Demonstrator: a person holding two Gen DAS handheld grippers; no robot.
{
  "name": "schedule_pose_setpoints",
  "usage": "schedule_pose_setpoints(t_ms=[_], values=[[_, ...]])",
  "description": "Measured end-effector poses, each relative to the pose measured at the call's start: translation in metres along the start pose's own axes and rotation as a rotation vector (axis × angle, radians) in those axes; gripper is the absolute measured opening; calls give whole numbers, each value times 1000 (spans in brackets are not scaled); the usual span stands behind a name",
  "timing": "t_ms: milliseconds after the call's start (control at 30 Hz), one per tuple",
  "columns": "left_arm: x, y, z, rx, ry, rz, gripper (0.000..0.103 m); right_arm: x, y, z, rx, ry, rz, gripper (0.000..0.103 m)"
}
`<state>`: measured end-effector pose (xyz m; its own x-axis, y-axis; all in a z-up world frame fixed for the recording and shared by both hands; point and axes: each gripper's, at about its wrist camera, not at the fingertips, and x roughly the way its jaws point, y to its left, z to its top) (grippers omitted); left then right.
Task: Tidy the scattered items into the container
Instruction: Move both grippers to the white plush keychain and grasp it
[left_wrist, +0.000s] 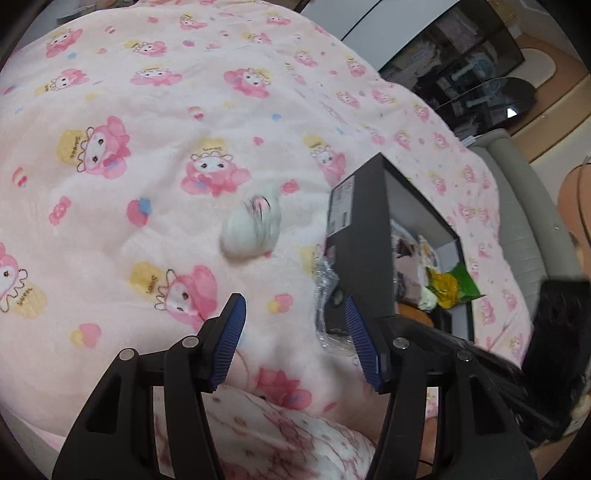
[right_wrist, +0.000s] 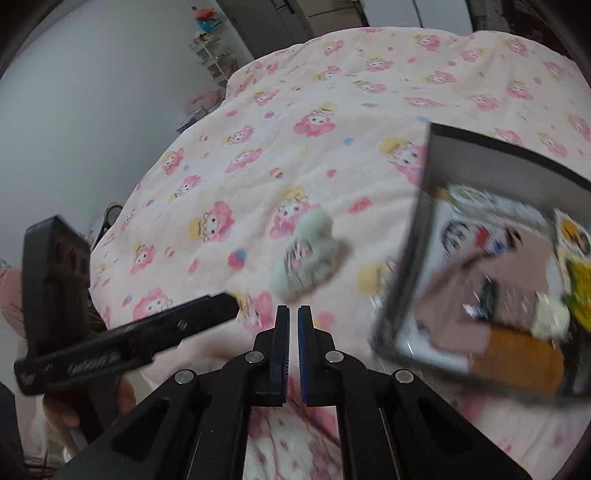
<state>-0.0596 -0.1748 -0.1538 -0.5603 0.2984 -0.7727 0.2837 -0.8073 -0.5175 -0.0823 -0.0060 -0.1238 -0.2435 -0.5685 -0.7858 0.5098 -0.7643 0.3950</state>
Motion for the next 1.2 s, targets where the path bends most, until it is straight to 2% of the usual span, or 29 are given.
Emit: schedule_pose_setpoints(t_ms=[67,200,300,467,500,600,700,800,867,1000,1133,1200], values=[[5,10,10,-59,17,53,57,-9,-13,-14,30,1,11,3],[12,18,20,-157,5,31,57,-27,-29,-24,73,-23,34,3],[24,27,25,-237,8,48,57,-32,-34,-17,96,-42,53,3],[46,56,39,-397,-17,-12,59,-14,-22,15,49,-41,51,4],[54,66,42,-443,-18,-50,61,-9,-20,21,43,-39,50,4],[70,83,45,-516,-23,-147,65,16,-15,40,32,-16,55,4],[75,96,46,-568,-51,-135,65,55,-8,65,41,33,38,6],[76,106,45,-604,-73,-109,64,93,3,86,36,70,33,18],[76,115,45,-628,-96,-98,63,119,8,94,34,87,0,33],[80,132,45,-693,-102,-125,62,160,4,101,92,129,-49,33],[93,126,50,-674,-55,-131,62,182,-8,110,136,92,-103,33],[96,126,50,-679,-39,-166,59,200,-17,107,194,166,-31,33]])
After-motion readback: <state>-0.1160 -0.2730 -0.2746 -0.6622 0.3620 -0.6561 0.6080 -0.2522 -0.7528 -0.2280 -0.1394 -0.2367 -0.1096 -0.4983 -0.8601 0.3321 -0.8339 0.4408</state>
